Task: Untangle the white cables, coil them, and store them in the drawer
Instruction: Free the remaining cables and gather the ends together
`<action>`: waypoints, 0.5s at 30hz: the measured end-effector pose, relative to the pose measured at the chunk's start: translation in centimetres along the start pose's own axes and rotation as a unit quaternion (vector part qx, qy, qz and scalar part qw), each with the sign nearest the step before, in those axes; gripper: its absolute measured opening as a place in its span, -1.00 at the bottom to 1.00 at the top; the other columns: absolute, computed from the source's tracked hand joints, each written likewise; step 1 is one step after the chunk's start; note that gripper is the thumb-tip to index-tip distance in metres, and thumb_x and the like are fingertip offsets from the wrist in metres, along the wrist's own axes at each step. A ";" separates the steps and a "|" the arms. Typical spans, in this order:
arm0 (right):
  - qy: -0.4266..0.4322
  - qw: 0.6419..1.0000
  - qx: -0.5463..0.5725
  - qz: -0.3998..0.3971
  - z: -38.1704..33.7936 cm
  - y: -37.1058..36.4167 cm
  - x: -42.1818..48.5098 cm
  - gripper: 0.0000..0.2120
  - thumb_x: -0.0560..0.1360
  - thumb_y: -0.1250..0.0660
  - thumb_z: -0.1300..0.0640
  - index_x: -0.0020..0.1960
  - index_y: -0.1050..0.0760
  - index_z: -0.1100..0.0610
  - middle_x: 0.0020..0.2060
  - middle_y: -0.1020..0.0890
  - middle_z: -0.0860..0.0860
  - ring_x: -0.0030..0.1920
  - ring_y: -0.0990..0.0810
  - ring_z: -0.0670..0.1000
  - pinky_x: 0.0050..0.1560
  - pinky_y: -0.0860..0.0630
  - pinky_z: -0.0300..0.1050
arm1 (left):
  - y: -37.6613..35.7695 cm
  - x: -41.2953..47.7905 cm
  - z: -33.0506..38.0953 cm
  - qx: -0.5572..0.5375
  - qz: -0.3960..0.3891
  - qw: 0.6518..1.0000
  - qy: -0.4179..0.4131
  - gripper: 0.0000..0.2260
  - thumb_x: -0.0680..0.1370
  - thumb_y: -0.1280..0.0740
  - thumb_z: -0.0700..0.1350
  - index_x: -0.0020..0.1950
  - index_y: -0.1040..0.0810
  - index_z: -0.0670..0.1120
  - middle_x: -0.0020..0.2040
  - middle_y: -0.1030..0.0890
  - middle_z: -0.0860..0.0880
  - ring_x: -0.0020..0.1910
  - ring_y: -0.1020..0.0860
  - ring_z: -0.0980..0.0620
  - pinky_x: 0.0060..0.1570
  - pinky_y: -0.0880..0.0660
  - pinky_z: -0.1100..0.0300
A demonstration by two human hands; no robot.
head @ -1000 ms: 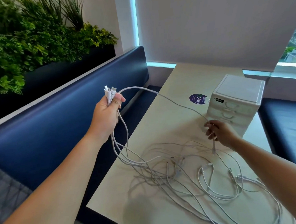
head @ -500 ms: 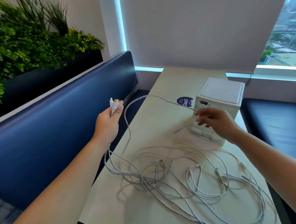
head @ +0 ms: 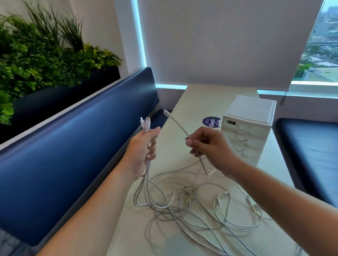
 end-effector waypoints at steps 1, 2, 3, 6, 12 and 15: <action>0.002 1.000 0.001 -0.007 -0.1 -1.2 -0.1 -0.87 0.43 -0.42 0.30 -0.24 -0.52 0.16 -0.34 -0.59 0.06 -0.39 -0.58 -0.07 -0.33 -0.50 -0.23 | -0.2 -0.3 0.0 -0.011 -0.007 1.000 -0.001 -0.82 0.60 -0.30 -0.07 -0.14 -0.34 -0.04 -0.45 -0.22 0.08 -0.52 -0.15 0.17 -0.50 -0.09 0.31; 0.003 1.000 0.000 -0.012 -0.1 -2.3 -0.2 -0.86 0.42 -0.43 0.29 -0.25 -0.52 0.14 -0.36 -0.59 0.06 -0.39 -0.58 -0.06 -0.34 -0.49 -0.23 | -0.4 -0.6 0.1 -0.015 -0.012 1.000 -0.005 -0.83 0.59 -0.31 -0.06 -0.13 -0.36 -0.04 -0.45 -0.22 0.08 -0.51 -0.15 0.17 -0.49 -0.11 0.31; 0.004 1.000 -0.004 -0.017 -0.1 -3.1 -0.3 -0.85 0.42 -0.44 0.28 -0.26 -0.52 0.12 -0.38 -0.59 0.04 -0.39 -0.58 -0.04 -0.35 -0.48 -0.22 | -0.5 -0.8 0.2 -0.013 -0.014 1.000 -0.012 -0.83 0.58 -0.33 -0.06 -0.13 -0.38 -0.04 -0.45 -0.22 0.08 -0.50 -0.15 0.16 -0.48 -0.12 0.31; 0.001 0.999 -0.013 -0.029 0.2 -4.9 -0.5 -0.81 0.42 -0.46 0.25 -0.30 -0.52 0.06 -0.38 -0.59 0.06 -0.37 -0.59 -0.02 -0.32 -0.48 -0.16 | -0.5 -1.4 0.5 -0.019 -0.018 0.999 -0.036 -0.86 0.54 -0.38 -0.06 -0.12 -0.45 -0.05 -0.45 -0.21 0.08 -0.48 -0.15 0.15 -0.46 -0.14 0.29; -0.039 0.996 -0.024 -0.070 1.4 -7.1 -0.9 -0.84 0.42 -0.46 0.21 -0.29 -0.54 0.09 -0.46 -0.55 0.00 -0.40 -0.60 -0.03 -0.31 -0.51 -0.12 | 0.5 -2.2 0.5 -0.017 0.003 0.998 -0.059 -0.88 0.61 -0.30 -0.12 0.10 -0.59 -0.06 -0.40 -0.25 0.04 -0.42 -0.19 0.13 -0.39 -0.22 0.28; -0.052 0.996 -0.010 -0.078 1.6 -7.6 -1.0 -0.86 0.44 -0.44 0.22 -0.27 -0.54 0.13 -0.38 -0.57 0.10 -0.41 -0.59 -0.03 -0.33 -0.52 -0.16 | 0.6 -2.4 0.6 -0.020 0.011 0.997 -0.067 -0.90 0.62 -0.28 -0.15 0.05 -0.58 -0.04 -0.32 -0.37 0.06 -0.33 -0.28 0.13 -0.32 -0.27 0.26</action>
Point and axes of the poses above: each hand's wrist, its own x-axis towards the middle knuckle, its own y-axis out of the back of the hand, z = x × y, the point moved 10 cm from there along x, towards the middle knuckle
